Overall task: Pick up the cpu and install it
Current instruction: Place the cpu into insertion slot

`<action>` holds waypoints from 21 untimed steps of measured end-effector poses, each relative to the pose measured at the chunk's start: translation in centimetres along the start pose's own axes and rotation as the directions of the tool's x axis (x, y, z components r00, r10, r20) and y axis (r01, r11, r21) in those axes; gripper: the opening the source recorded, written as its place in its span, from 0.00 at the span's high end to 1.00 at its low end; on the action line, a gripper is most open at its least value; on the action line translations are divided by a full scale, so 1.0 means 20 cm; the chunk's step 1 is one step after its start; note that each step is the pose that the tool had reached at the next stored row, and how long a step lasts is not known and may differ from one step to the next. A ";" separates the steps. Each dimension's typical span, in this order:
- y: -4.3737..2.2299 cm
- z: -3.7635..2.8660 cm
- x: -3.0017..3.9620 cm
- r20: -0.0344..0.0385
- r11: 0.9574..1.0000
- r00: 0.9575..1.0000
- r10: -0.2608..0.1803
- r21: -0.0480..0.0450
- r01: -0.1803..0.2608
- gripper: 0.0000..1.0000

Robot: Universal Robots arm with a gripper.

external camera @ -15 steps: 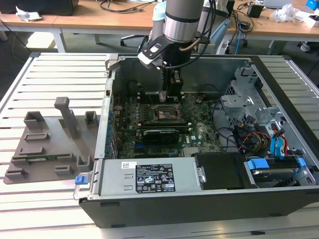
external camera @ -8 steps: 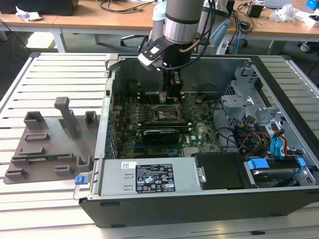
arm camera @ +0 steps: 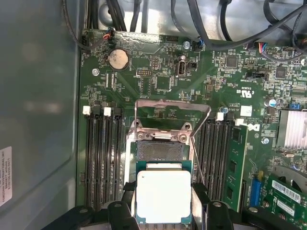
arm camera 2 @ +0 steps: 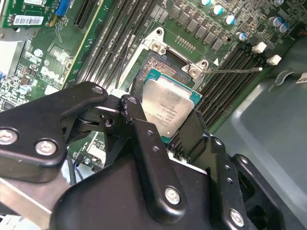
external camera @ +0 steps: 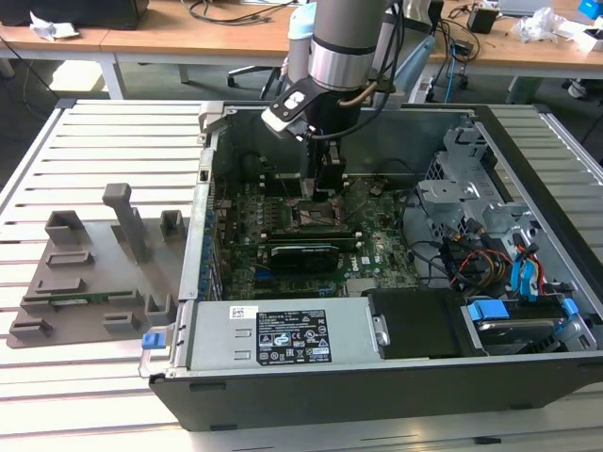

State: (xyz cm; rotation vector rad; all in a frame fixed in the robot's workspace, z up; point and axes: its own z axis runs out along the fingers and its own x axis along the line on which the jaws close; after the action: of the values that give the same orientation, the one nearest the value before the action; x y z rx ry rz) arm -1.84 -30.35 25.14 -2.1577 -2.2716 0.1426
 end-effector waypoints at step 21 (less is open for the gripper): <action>0.010 0.147 0.009 0.000 1.000 1.000 0.000 0.000 0.000 0.45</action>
State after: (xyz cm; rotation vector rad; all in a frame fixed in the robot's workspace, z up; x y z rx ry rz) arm -1.85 -30.35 22.19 -2.1577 -2.2716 0.1425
